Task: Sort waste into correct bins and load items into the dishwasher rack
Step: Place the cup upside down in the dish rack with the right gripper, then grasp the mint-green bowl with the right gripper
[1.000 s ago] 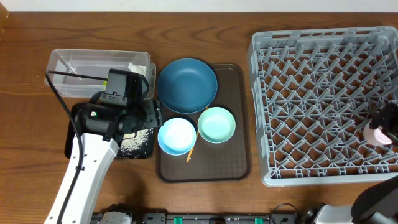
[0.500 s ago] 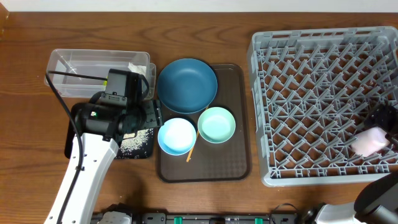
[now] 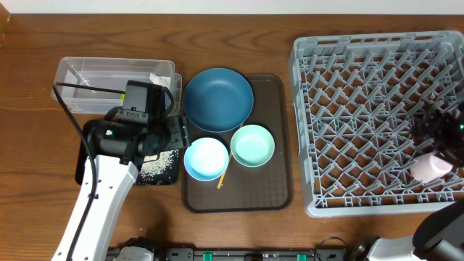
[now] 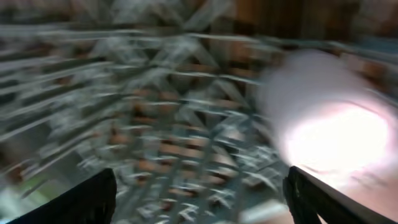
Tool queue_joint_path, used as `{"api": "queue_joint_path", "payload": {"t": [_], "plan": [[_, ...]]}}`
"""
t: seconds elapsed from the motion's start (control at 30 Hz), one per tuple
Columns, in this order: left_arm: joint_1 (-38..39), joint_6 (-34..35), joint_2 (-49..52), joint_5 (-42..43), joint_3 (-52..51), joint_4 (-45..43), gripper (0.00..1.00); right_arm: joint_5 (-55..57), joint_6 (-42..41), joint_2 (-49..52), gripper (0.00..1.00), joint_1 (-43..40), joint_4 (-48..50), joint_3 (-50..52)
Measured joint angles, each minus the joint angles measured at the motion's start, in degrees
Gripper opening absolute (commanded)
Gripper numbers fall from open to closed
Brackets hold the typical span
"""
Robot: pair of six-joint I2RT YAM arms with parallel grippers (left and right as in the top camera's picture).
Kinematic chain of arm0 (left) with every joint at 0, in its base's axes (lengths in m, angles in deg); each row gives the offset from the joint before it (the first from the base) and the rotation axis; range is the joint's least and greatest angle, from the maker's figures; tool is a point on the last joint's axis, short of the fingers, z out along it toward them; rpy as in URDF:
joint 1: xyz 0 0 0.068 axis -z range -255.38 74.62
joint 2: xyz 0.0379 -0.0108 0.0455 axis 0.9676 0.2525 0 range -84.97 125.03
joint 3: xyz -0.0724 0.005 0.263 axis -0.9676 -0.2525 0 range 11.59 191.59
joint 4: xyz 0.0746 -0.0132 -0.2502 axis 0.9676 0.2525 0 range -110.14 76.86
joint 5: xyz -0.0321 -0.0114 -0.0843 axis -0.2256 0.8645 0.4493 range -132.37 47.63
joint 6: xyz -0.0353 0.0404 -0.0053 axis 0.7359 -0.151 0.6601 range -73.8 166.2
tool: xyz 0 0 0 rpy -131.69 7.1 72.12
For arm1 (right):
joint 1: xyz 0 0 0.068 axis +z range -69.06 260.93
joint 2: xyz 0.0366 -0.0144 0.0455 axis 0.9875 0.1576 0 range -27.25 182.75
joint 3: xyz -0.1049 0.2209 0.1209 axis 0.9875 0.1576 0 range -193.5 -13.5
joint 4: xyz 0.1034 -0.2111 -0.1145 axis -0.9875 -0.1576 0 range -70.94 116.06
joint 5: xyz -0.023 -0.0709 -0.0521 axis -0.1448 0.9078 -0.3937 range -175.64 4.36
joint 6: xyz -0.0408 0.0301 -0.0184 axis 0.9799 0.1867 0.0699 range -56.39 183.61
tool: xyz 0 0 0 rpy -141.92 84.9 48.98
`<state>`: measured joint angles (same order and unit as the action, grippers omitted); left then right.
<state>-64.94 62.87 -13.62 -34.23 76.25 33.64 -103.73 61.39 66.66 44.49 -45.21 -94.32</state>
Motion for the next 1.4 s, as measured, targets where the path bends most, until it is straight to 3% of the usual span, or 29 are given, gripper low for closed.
{"api": "queue_joint_path", "payload": {"t": [0.2,0.37,0.6,0.77,0.97,1.2,1.4], "plan": [[0.00,-0.02,0.00,-0.02,0.00,0.00,0.74,-13.81,6.49,-6.32,0.86,8.09,5.60,0.33],[0.00,-0.02,0.00,-0.02,0.00,0.02,0.74,-17.27,8.35,-13.86,0.86,23.74,11.56,0.28],[0.00,-0.02,0.00,-0.02,0.00,0.31,0.74,-9.62,7.76,-10.95,0.87,45.62,14.88,0.26],[0.00,0.20,0.00,-1.51,0.00,2.01,0.74,-3.45,4.92,-4.39,0.84,54.23,15.63,0.26],[-1.99,3.69,0.00,-6.91,0.00,5.95,0.74,-0.11,0.81,4.07,0.73,58.95,16.46,0.28],[-11.37,7.80,0.00,-9.77,0.00,7.98,0.74,2.38,-2.38,13.11,0.59,61.66,16.24,0.28],[-15.04,8.87,0.00,-10.29,0.00,8.98,0.74,5.25,-5.68,18.99,0.37,62.79,15.78,0.28]]}}
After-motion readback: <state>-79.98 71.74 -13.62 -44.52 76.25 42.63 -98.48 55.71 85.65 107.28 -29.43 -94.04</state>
